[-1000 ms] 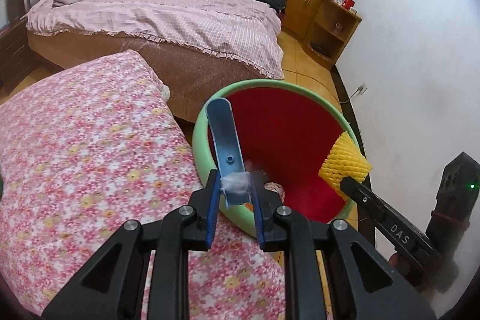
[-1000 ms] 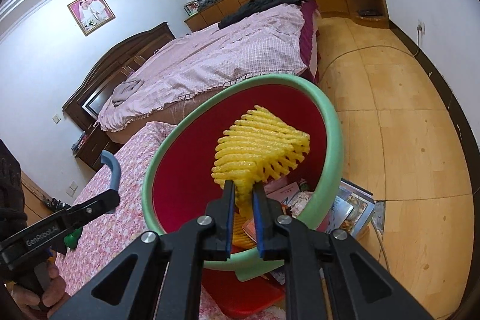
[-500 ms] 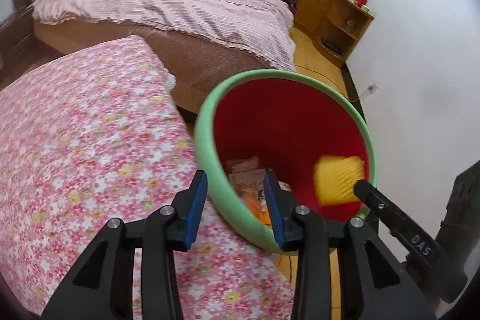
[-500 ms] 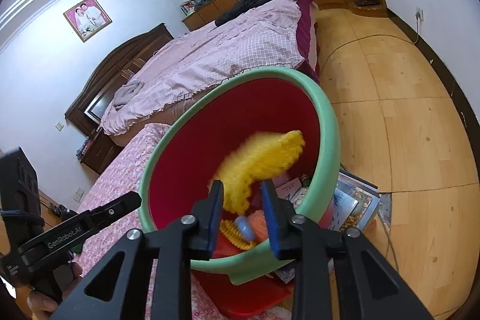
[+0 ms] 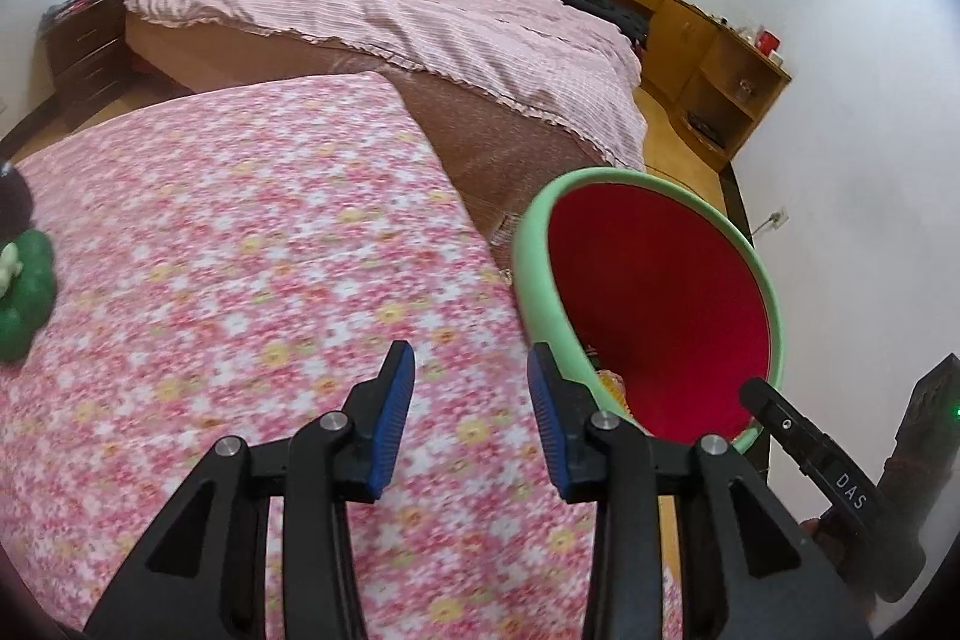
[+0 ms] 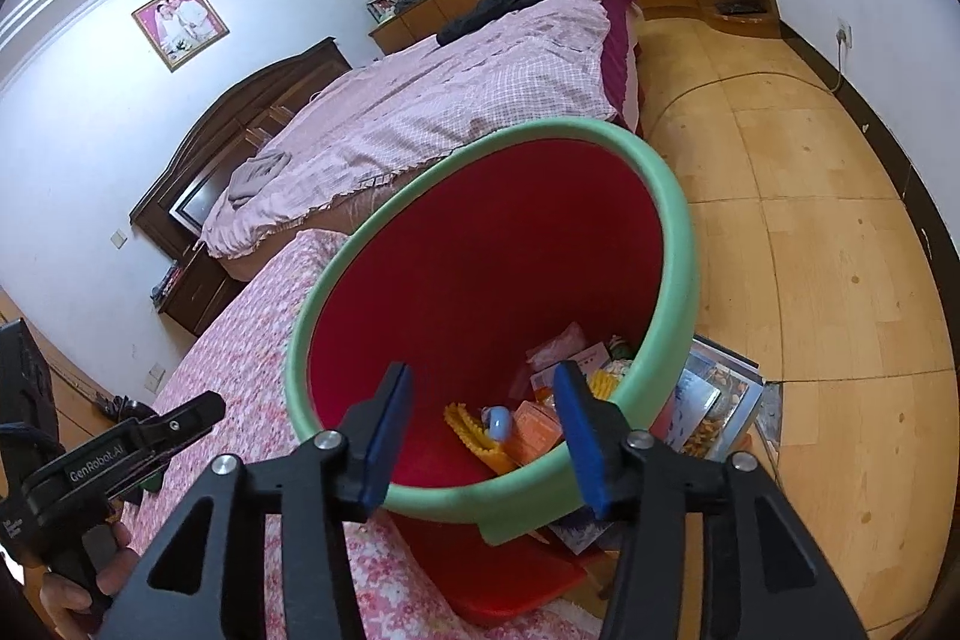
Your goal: Collect trash
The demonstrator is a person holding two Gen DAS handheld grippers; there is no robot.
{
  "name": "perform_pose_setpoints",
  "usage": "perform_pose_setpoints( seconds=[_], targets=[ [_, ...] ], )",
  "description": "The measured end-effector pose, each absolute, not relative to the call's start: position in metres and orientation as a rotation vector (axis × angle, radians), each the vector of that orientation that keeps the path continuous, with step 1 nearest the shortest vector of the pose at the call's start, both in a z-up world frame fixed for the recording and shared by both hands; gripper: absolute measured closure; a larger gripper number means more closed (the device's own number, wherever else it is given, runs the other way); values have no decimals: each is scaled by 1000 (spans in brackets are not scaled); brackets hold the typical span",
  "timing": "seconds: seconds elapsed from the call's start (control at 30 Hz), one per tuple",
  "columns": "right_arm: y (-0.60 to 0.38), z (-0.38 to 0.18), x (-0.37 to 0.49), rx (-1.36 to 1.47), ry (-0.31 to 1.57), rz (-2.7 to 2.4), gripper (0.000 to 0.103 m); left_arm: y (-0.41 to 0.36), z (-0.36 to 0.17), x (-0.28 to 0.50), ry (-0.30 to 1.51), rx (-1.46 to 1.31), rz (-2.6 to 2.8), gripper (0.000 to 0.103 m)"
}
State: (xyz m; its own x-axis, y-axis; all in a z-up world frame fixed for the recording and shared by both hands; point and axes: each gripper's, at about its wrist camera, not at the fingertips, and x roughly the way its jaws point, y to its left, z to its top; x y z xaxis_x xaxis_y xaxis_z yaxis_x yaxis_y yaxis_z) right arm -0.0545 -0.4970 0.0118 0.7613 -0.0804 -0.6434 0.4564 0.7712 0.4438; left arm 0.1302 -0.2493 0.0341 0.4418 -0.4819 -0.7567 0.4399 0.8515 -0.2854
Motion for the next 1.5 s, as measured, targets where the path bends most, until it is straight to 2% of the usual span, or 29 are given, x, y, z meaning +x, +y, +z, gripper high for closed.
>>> perform_pose_setpoints(
  seconds=[0.07, 0.17, 0.33, 0.47, 0.83, 1.0, 1.1, 1.5],
  targets=[
    [-493, 14, -54, 619, 653, -329, 41, -241, 36, 129, 955, -46, -560, 64],
    [-486, 16, -54, 604, 660, -334, 41, -226, 40, 127, 944, -47, -533, 64],
    [-469, 24, -55, 577, 668, -324, 34, -194, 47, 120, 932, -57, -482, 64],
    [-454, 32, -55, 551, 668, -299, 26, -167, 53, 112, 921, -67, -432, 64],
    [-408, 54, -62, 487, 667, -208, 24, -95, 65, 80, 905, -82, -304, 64],
    [-377, 68, -63, 441, 655, -143, 24, -64, 73, 60, 871, -92, -250, 63],
    [-353, 74, -62, 403, 661, -100, 24, -47, 75, 46, 855, -102, -219, 59],
    [-279, 91, -80, 341, 656, 15, 22, 9, 88, 0, 746, -161, -115, 59]
  ],
)
